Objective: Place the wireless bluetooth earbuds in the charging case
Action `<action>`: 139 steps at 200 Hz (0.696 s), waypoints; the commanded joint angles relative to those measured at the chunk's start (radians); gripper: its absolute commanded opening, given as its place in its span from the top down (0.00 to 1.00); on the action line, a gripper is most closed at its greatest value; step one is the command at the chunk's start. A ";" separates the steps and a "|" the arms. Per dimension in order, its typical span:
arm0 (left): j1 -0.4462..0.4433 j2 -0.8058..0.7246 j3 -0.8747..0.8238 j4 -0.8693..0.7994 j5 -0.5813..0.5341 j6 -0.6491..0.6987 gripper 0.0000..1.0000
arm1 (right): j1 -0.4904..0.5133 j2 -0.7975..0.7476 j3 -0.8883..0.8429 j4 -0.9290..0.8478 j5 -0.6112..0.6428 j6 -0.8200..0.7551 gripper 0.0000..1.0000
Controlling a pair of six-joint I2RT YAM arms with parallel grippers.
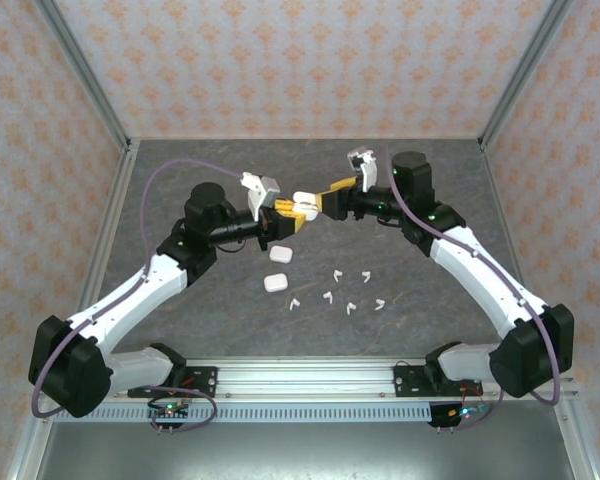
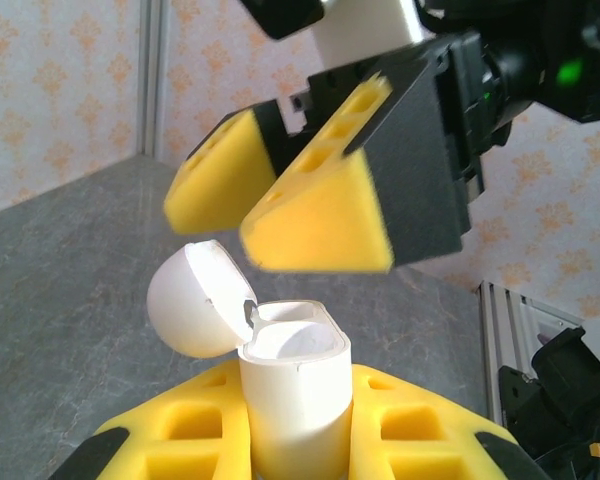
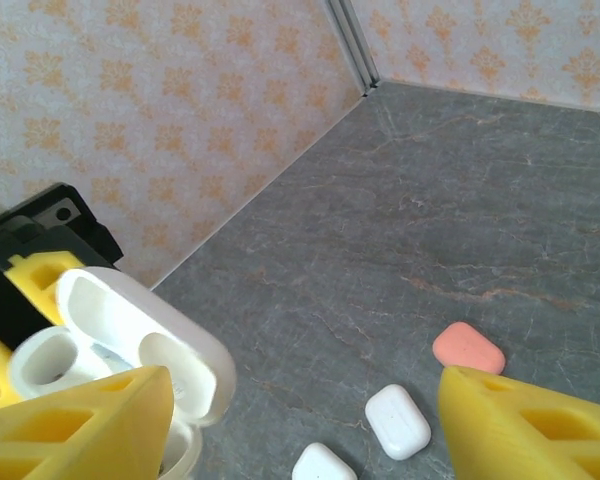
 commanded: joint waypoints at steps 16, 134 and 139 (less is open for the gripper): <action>-0.005 -0.048 -0.040 -0.013 -0.066 0.041 1.00 | -0.011 -0.120 -0.001 -0.157 0.111 -0.014 0.31; -0.004 -0.171 -0.117 -0.030 -0.117 0.068 1.00 | -0.010 -0.020 -0.174 -0.602 0.566 0.219 0.46; -0.005 -0.169 -0.116 -0.030 -0.116 0.067 1.00 | -0.009 -0.004 -0.182 -0.592 0.564 0.226 0.46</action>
